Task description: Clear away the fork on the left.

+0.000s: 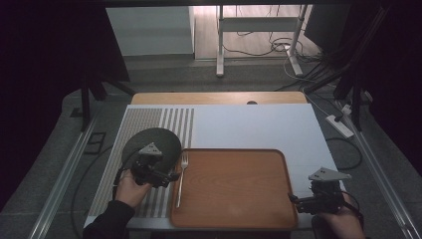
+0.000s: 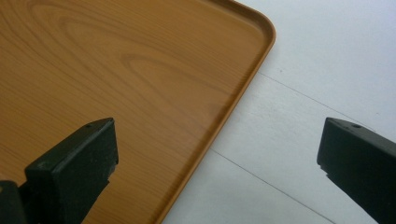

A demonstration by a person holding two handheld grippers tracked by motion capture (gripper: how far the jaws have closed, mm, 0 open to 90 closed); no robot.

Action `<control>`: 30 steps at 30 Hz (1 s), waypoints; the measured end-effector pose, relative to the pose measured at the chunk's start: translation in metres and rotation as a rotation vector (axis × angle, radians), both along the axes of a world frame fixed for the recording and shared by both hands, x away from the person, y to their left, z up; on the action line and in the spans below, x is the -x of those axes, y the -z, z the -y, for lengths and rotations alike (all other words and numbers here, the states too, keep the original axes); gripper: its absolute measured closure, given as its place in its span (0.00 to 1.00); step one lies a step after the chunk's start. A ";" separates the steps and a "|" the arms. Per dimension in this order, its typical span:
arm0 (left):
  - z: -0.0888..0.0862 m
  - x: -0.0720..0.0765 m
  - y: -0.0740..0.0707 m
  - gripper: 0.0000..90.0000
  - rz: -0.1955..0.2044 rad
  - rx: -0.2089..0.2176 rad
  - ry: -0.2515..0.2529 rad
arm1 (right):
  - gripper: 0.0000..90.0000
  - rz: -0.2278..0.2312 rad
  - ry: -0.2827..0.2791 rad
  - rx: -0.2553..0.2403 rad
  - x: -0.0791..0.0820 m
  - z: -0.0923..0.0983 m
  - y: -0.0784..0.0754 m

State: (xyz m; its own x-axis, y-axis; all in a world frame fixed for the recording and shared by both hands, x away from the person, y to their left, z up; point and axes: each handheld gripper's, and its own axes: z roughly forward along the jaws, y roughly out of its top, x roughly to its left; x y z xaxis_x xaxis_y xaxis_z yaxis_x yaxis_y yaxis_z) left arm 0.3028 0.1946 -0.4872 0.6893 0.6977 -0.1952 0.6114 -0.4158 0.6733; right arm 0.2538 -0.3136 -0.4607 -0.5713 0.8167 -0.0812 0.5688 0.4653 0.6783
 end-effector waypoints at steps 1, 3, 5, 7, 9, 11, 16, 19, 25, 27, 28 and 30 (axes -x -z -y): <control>0.000 0.001 0.000 0.00 -0.002 0.006 -0.002 | 0.00 0.000 0.001 -0.001 0.000 0.000 0.000; -0.002 0.002 0.000 0.00 -0.004 0.005 -0.003 | 0.00 0.000 0.001 -0.001 0.000 0.000 0.000; -0.003 0.003 0.001 0.00 -0.009 0.007 -0.008 | 0.00 0.000 0.000 0.000 0.000 0.000 0.000; -0.005 0.004 0.001 0.00 -0.013 0.002 -0.011 | 0.00 0.000 0.000 0.000 0.000 0.000 0.000; -0.006 0.005 0.002 0.00 -0.016 0.003 -0.016 | 0.00 0.001 0.000 -0.001 0.000 0.000 0.000; -0.008 0.007 0.002 0.00 -0.015 0.004 -0.020 | 0.00 0.000 0.000 -0.001 0.000 0.000 0.000; -0.013 0.012 0.003 0.00 -0.022 0.010 -0.027 | 0.00 0.000 0.001 -0.002 0.000 0.000 0.000; -0.016 0.015 0.003 0.00 -0.026 0.012 -0.031 | 0.00 0.000 0.002 -0.002 0.000 0.000 0.000; -0.025 0.023 0.004 0.00 -0.032 0.032 -0.054 | 0.00 0.000 0.001 0.000 0.000 0.000 0.000; -0.028 0.025 0.004 0.00 -0.037 0.038 -0.059 | 0.00 0.000 0.002 0.000 0.000 0.000 0.000; -0.030 0.027 0.004 0.00 -0.037 0.038 -0.065 | 0.00 0.000 0.002 0.000 0.000 0.000 0.000; -0.032 0.030 0.004 0.00 -0.040 0.040 -0.073 | 0.00 0.000 0.002 0.000 0.000 0.000 0.000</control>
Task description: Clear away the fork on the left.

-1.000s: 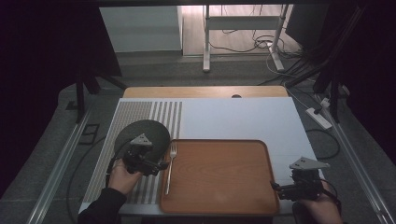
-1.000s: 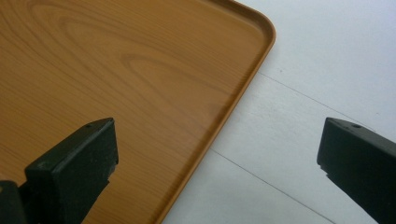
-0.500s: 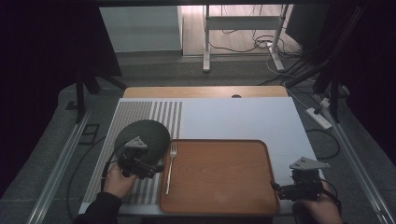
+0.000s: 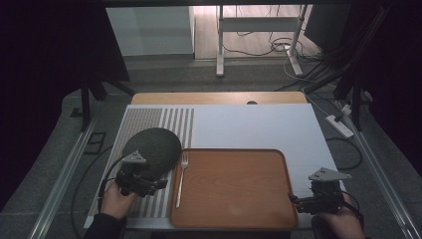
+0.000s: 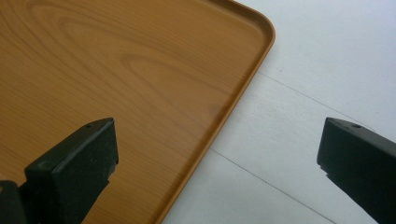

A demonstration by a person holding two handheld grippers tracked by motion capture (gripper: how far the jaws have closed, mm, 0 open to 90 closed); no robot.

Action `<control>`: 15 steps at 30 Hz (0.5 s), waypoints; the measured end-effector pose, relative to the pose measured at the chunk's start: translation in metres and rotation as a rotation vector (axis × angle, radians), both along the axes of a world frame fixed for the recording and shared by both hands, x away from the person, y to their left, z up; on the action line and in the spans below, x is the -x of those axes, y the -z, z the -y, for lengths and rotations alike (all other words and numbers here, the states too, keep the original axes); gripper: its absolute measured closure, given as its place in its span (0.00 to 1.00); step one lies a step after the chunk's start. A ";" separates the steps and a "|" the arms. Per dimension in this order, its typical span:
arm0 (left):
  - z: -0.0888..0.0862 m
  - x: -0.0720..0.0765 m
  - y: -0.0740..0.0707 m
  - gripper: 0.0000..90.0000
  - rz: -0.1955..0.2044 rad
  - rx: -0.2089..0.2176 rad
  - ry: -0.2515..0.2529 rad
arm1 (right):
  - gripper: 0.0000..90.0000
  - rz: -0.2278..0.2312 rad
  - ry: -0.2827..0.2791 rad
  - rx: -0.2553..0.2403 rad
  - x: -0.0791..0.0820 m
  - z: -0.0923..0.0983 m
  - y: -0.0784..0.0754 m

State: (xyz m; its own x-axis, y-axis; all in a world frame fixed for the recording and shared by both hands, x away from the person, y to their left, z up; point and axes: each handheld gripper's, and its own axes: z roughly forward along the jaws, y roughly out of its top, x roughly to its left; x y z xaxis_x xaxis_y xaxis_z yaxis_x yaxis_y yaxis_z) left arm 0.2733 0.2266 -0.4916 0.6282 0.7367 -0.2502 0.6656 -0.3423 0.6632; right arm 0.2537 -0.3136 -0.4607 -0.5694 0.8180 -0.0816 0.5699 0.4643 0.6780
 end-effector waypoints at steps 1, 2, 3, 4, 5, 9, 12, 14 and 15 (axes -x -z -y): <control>-0.001 0.001 0.000 0.00 0.001 0.004 -0.002 | 0.00 0.000 0.000 0.000 0.000 0.000 0.000; -0.002 0.003 0.000 0.00 0.000 0.008 -0.005 | 0.00 0.000 0.000 0.000 0.000 0.000 0.000; -0.003 0.004 0.000 0.00 0.000 0.008 -0.009 | 0.00 0.000 0.000 0.000 0.000 0.000 0.000; -0.005 0.005 0.000 0.00 0.000 0.007 -0.013 | 0.00 0.000 0.000 0.000 0.000 0.000 0.000; -0.006 0.006 0.000 0.00 -0.001 0.010 -0.014 | 0.00 0.000 0.000 0.001 0.000 0.000 0.000; -0.009 0.011 0.001 0.00 -0.010 0.013 -0.019 | 0.00 -0.002 0.001 0.000 0.000 0.000 0.000; -0.011 0.014 0.001 0.00 -0.005 0.015 -0.025 | 0.00 -0.003 0.001 0.001 0.000 0.000 0.000; -0.012 0.016 0.000 0.00 0.003 0.016 -0.030 | 0.00 -0.004 0.002 0.002 0.000 0.000 0.000; -0.012 0.017 0.000 0.00 0.005 0.019 -0.034 | 0.00 -0.004 0.002 0.002 0.000 0.000 0.000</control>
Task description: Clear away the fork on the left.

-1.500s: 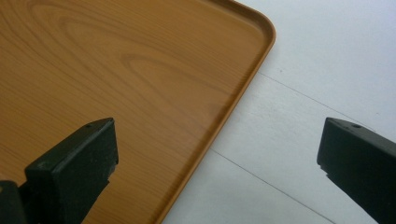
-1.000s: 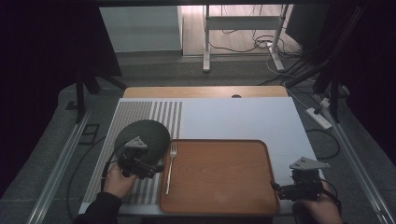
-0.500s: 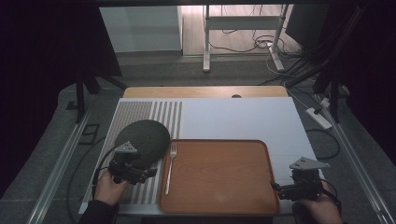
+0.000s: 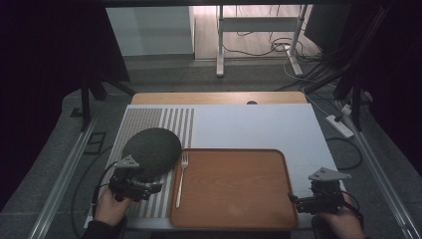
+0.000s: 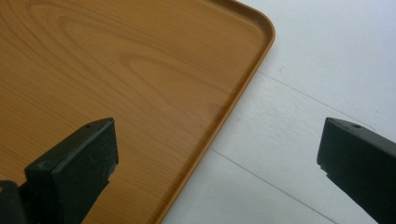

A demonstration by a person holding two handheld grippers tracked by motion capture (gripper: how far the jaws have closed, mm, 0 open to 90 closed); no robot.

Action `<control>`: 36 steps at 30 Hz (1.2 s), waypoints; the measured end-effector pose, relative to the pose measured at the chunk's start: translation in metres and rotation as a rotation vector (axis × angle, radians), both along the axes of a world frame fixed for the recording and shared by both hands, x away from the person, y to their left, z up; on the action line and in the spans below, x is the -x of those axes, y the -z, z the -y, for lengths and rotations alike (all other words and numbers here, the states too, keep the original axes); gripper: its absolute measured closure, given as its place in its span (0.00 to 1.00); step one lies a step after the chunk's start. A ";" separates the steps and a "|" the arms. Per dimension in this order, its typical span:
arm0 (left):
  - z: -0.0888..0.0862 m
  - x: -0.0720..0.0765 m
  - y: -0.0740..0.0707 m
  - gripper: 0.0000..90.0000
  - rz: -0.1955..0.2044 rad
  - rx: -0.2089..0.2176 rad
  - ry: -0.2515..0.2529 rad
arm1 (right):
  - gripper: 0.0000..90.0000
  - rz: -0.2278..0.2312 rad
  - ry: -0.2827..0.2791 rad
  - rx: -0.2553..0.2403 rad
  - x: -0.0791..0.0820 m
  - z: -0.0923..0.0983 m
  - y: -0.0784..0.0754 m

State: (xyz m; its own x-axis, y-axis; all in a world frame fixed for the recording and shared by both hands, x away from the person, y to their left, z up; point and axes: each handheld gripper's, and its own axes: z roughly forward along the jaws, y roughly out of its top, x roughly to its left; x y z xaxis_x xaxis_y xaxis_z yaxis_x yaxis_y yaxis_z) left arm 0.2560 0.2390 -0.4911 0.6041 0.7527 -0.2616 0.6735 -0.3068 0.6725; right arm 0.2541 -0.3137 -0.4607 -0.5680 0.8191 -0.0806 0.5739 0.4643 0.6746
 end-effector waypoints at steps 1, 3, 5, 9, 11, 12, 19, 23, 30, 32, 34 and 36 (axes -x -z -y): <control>-0.001 0.001 -0.001 0.00 0.003 0.000 -0.003 | 0.00 0.001 0.000 -0.003 0.000 0.000 0.000; -0.002 0.003 -0.001 0.00 0.009 -0.003 -0.013 | 0.00 0.000 0.000 -0.003 0.000 0.000 0.000; -0.004 0.005 -0.002 0.00 0.014 -0.009 -0.021 | 0.00 0.001 0.000 -0.003 0.000 0.000 0.000; -0.007 0.010 -0.004 0.00 0.027 -0.024 -0.042 | 0.00 0.001 0.001 -0.004 0.000 0.000 0.000; -0.009 0.013 -0.004 0.00 0.035 -0.025 -0.051 | 0.00 0.001 0.001 -0.004 0.000 0.000 0.000; -0.011 0.014 -0.005 0.00 0.040 -0.026 -0.056 | 0.00 0.001 0.002 -0.005 0.000 0.000 0.000; -0.017 0.021 -0.006 0.00 0.051 -0.031 -0.082 | 0.00 0.003 0.006 -0.013 0.000 0.001 0.000; -0.021 0.024 -0.006 0.00 0.052 -0.024 -0.095 | 0.00 0.001 0.009 -0.015 0.000 0.001 0.000; -0.026 0.028 -0.006 0.00 0.055 -0.034 -0.115 | 0.00 0.003 0.013 -0.015 0.000 0.001 -0.001; -0.027 0.030 -0.007 0.00 0.056 -0.044 -0.122 | 0.00 0.004 0.014 -0.017 0.000 0.001 -0.001; -0.029 0.032 -0.007 0.00 0.057 -0.051 -0.130 | 0.00 0.003 0.019 -0.023 0.000 0.002 -0.001; -0.032 0.035 -0.007 0.00 0.057 -0.055 -0.138 | 0.00 0.002 0.022 -0.024 0.000 0.002 -0.001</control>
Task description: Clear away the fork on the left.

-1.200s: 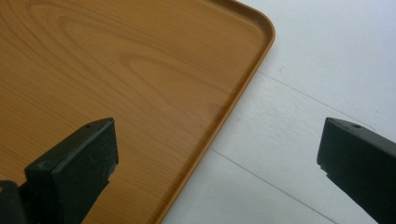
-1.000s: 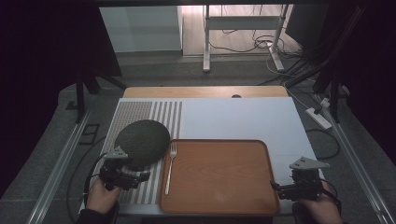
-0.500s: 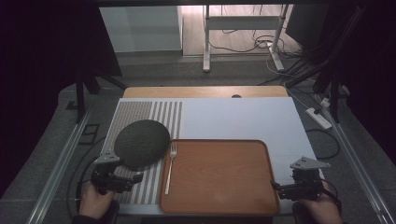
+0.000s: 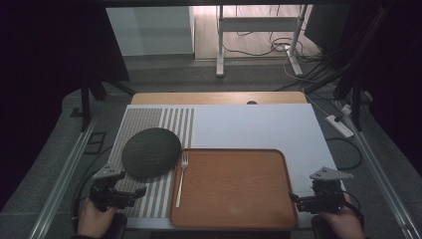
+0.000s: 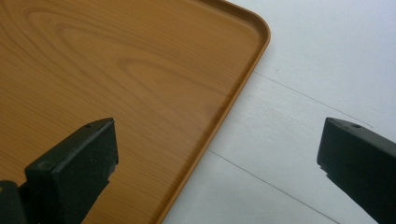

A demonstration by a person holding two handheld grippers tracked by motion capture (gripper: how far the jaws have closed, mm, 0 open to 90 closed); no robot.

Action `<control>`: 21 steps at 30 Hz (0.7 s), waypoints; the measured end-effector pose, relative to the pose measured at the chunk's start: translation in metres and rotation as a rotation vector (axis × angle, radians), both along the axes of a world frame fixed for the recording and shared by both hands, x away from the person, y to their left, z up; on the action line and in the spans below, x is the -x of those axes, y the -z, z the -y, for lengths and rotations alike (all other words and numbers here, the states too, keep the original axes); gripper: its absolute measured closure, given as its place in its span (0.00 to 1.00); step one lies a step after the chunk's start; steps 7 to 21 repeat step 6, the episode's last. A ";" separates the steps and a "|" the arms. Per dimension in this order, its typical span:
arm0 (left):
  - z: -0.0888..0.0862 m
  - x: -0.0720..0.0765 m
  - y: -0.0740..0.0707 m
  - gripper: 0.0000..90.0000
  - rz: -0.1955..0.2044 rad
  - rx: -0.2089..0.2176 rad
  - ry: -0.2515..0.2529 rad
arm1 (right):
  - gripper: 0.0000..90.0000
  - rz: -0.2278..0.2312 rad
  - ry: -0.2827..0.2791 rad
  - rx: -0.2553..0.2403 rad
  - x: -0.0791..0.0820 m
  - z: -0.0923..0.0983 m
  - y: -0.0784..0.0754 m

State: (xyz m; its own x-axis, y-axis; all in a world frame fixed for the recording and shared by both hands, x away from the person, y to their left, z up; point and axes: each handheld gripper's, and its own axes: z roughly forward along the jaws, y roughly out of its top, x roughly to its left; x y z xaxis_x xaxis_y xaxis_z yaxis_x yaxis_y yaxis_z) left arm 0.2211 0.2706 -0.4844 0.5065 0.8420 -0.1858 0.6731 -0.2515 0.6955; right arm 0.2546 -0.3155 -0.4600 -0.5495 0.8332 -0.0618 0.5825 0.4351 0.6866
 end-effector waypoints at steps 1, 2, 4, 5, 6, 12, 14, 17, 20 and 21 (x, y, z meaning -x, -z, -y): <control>-0.001 0.001 0.000 0.00 -0.001 0.001 -0.002 | 0.00 0.000 0.001 -0.001 0.000 0.000 0.000; -0.001 0.001 0.000 0.00 -0.001 0.002 -0.003 | 0.00 0.000 0.001 0.000 0.000 0.000 0.000; -0.002 0.002 0.000 0.00 -0.001 0.006 -0.005 | 0.00 -0.002 0.001 0.004 0.000 0.000 0.000; -0.002 0.001 0.000 0.00 -0.001 0.005 -0.003 | 0.00 -0.003 0.000 0.005 0.000 0.000 0.000; -0.001 0.001 0.000 0.00 -0.004 0.003 -0.002 | 0.00 -0.003 -0.001 0.006 0.000 0.000 0.000; -0.001 0.001 0.000 0.00 -0.004 0.003 -0.002 | 0.00 -0.003 -0.001 0.006 0.000 0.000 0.000; -0.001 0.001 0.000 0.00 -0.004 0.003 -0.002 | 0.00 -0.003 -0.001 0.006 0.000 0.000 0.000; -0.001 0.001 0.000 0.00 -0.004 0.003 -0.002 | 0.00 -0.003 -0.001 0.006 0.000 0.000 0.000; -0.001 0.001 0.000 0.00 -0.004 0.003 -0.002 | 0.00 -0.003 -0.001 0.006 0.000 0.000 0.000; -0.001 0.001 0.000 0.00 -0.004 0.003 -0.002 | 0.00 -0.003 -0.001 0.006 0.000 0.000 0.000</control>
